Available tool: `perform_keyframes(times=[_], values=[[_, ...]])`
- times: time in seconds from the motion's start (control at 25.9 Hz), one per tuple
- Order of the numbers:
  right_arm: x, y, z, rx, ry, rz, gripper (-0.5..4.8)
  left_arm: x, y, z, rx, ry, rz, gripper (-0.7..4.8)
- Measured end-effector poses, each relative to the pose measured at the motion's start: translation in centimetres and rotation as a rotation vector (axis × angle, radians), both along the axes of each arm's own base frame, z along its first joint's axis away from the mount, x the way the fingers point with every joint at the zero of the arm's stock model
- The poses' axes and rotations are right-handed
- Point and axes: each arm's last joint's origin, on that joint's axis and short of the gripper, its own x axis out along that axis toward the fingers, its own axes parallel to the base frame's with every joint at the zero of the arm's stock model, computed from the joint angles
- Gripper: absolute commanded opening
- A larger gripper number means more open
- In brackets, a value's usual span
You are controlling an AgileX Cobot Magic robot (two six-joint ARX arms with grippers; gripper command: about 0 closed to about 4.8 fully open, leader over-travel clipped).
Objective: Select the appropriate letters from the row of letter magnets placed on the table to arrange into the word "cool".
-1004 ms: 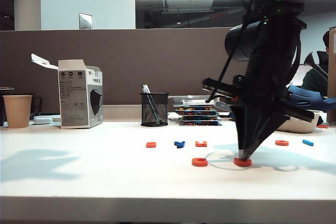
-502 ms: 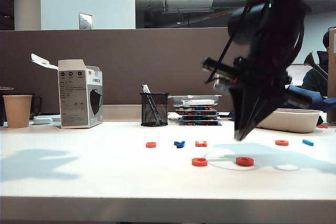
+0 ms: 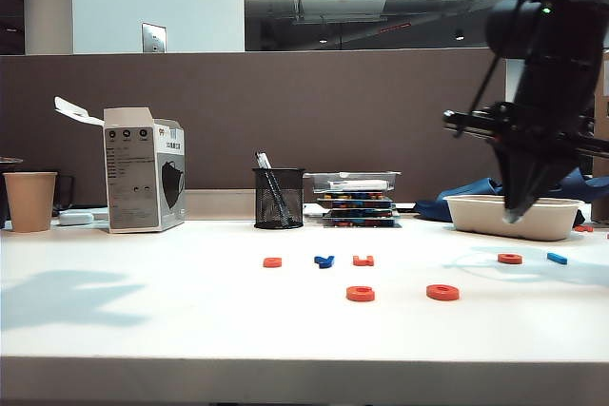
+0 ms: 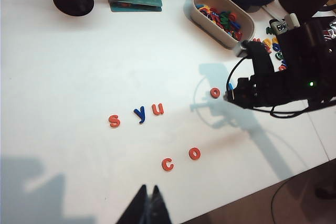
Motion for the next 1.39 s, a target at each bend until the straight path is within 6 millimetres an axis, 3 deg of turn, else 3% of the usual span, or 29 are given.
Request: perform_keyframes(times=[0.19,0.35,0.97,1.2,1.39], values=[[2.2,-1.8,-2.6,0.004,0.062,-0.027,-0.06,0.0,0.0,0.0,0.0,0.0,0.0,-0.04],[3.3,-2.2,-2.7,0.004,0.042,-0.025,-0.06,0.0,0.0,0.0,0.0,0.0,0.0,-0.04],[3.8,-1.9,-3.8,0.035,0.074,-0.005,-0.06,0.0,0.0,0.0,0.0,0.0,0.0,-0.04],[2.2,-0.9,-3.5,-0.042,0.188,0.076,-0.06,0.0,0.0,0.0,0.0,0.0,0.0,-0.04],[-1.9,1.6,-3.1,-0.08,0.285,0.168,-0.06,0.0,0.0,0.0,0.0,-0.001,0.0,-0.04]])
